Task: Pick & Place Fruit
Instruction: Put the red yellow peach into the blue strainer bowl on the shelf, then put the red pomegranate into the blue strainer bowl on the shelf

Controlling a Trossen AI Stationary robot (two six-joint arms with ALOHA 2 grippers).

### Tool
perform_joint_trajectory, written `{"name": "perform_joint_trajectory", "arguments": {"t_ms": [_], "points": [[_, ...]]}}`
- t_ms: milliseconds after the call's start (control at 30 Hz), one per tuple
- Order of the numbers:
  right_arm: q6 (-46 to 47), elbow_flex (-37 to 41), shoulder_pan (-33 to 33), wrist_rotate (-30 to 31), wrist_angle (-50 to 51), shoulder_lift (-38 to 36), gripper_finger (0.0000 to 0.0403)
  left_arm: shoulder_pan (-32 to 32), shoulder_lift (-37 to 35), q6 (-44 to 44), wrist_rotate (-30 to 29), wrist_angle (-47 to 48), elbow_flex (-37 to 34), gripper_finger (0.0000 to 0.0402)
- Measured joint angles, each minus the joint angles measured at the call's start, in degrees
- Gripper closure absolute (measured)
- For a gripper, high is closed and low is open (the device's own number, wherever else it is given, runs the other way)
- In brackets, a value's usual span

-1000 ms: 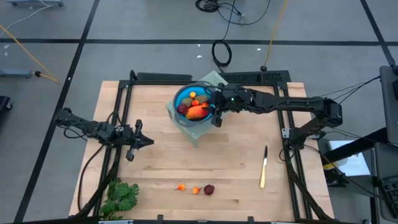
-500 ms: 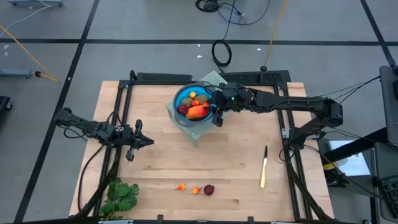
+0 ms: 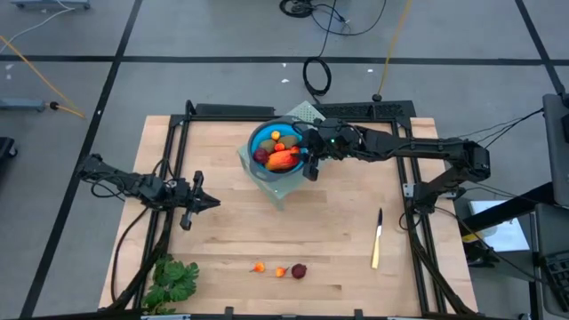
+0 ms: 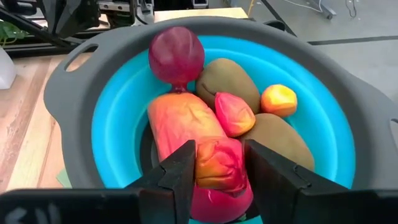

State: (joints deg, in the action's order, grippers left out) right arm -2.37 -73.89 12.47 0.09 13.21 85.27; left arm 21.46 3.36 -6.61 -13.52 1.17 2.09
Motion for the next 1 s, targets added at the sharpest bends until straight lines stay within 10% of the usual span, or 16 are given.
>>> {"name": "perform_joint_trajectory", "arguments": {"t_ms": [433, 1000], "points": [[-1.72, 0.00, -0.02, 0.05, -1.36, -0.24, 0.0261, 0.01, 0.00, -0.04, 0.02, 0.00, 0.00, 0.0378], [-1.43, 0.00, -3.53, 0.06, -3.21, -2.39, 0.0395, -0.01, 0.01, -0.04, 0.04, 0.00, 0.00, 0.0378]]}}
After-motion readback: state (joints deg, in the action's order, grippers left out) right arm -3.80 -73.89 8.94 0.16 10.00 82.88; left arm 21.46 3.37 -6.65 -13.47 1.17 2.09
